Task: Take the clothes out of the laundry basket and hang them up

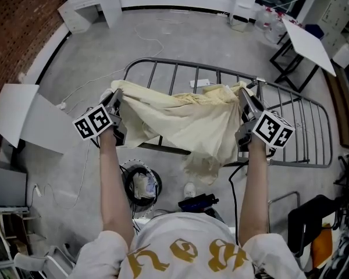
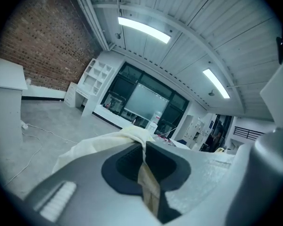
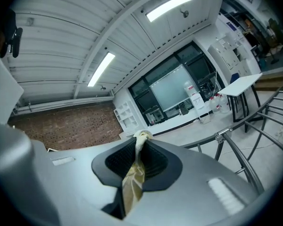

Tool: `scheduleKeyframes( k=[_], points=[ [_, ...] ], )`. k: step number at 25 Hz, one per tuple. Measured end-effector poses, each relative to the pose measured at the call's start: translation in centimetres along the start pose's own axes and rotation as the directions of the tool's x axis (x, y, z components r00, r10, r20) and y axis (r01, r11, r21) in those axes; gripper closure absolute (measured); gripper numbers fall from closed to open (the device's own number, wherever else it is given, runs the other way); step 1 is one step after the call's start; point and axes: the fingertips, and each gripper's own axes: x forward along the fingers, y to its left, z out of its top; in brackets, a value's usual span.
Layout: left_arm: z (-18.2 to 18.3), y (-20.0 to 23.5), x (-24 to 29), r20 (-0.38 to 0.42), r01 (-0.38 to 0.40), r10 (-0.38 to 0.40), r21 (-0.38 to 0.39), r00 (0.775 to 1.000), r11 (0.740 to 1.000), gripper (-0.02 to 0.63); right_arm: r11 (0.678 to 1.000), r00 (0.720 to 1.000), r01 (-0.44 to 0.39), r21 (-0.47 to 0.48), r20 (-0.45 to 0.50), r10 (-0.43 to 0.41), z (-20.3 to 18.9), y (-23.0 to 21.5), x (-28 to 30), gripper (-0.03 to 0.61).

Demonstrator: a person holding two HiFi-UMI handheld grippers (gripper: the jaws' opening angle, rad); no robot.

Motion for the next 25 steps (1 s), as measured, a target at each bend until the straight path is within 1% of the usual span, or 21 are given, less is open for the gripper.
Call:
scheduleKeyframes(
  k=[6,15,22,25],
  points=[
    [-0.8,1.3,4.5,-0.041,-0.037,0.038,0.006,0.998,0.999,0.589,1.0,0.998,0.023,0.005,-0.057,-0.022,-0.5,-3.8,3.8,0.518],
    [-2.3,3.0,10.6,-0.096,-0.083,0.085,0.024,0.992,0.996,0.589,0.999,0.991,0.035,-0.016,-0.126,-0.037,-0.5,-8.1,9.2,0.518],
    [-3.0,4.9,13.0,-0.139,-0.129,0.134,0.044,0.981,0.991,0.589,0.997,0.978,0.074,-0.015,-0.195,-0.076,-2.5,-10.6,12.5,0.514],
    [-3.4,5.5,13.4,-0.149,-0.154,0.162,0.066,0.976,0.986,0.588,0.997,0.966,0.068,-0.03,-0.246,-0.074,-3.9,-11.0,13.2,0.504]
  ],
)
